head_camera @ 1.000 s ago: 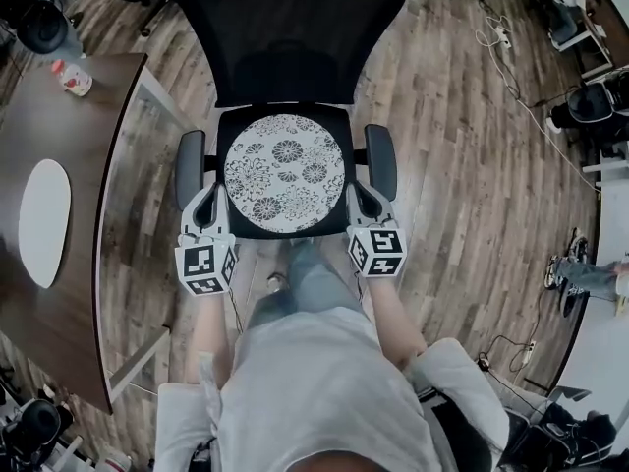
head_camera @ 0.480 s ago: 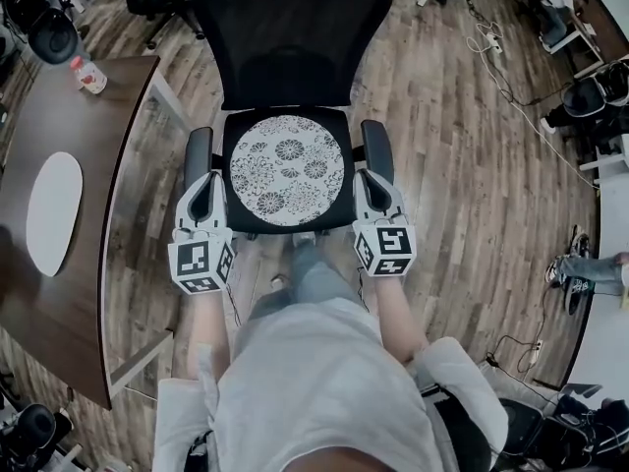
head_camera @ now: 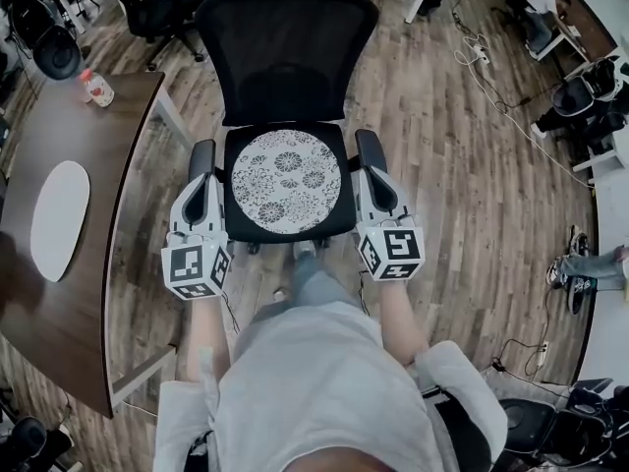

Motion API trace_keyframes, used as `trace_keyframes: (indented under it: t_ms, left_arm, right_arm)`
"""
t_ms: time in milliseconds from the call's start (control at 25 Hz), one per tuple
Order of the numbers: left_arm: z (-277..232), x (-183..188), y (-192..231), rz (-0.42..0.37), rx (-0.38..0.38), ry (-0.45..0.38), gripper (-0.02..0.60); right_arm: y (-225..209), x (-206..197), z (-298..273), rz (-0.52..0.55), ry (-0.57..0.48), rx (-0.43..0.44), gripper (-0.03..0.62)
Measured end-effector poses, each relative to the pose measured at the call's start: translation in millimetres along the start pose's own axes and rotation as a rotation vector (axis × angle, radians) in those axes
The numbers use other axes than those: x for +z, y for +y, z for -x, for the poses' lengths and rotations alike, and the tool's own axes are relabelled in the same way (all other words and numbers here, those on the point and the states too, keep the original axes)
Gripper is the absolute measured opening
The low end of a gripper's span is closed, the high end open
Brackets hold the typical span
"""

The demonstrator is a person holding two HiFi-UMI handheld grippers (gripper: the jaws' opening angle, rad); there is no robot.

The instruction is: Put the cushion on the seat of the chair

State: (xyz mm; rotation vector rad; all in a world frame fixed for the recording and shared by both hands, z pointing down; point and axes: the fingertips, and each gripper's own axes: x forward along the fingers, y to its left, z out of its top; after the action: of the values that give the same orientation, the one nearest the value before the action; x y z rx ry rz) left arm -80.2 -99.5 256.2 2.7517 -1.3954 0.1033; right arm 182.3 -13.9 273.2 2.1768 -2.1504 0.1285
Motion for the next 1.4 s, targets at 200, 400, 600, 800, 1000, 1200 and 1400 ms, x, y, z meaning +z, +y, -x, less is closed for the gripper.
trace_keyframes:
  t_ms: [200,400,600,800,1000,1200,1400]
  left_arm:
    - [11.4,24.7,-0.3,-0.007,-0.005,-0.036,0.011]
    - [24.8,46.1,-0.9,0.018,-0.020,-0.086,0.011]
    - [34.1,65.6,-2.4,0.016,-0.032,-0.124,0.011]
    - [44.0,72.4,-6.2,0.032,-0.033,-0.141,0.012]
    - [52.5,72.9,-8.7,0.027,-0.027,-0.148,0.012]
    - [58.0,73.9,-9.1,0.032,-0.026,-0.154,0.012]
    - [58.9,72.8,-8.1,0.043,-0.028,-0.152,0.012]
  right_arm:
    - [10.0,25.2,13.2,0.028,-0.050,0.004,0.018]
    - [15.0,48.2,28.4,0.041,-0.110,-0.006,0.018]
    - [18.2,69.4,37.6,0.045,-0.154,-0.013,0.018]
    - [20.3,78.3,48.0,0.067,-0.176,-0.028,0.018]
    - [21.8,80.1,55.6,0.064,-0.188,-0.027,0.018]
    - [26.8,83.5,59.1,0.055,-0.204,-0.011,0.018]
    - [28.4,83.8,59.3,0.042,-0.210,-0.011,0.018]
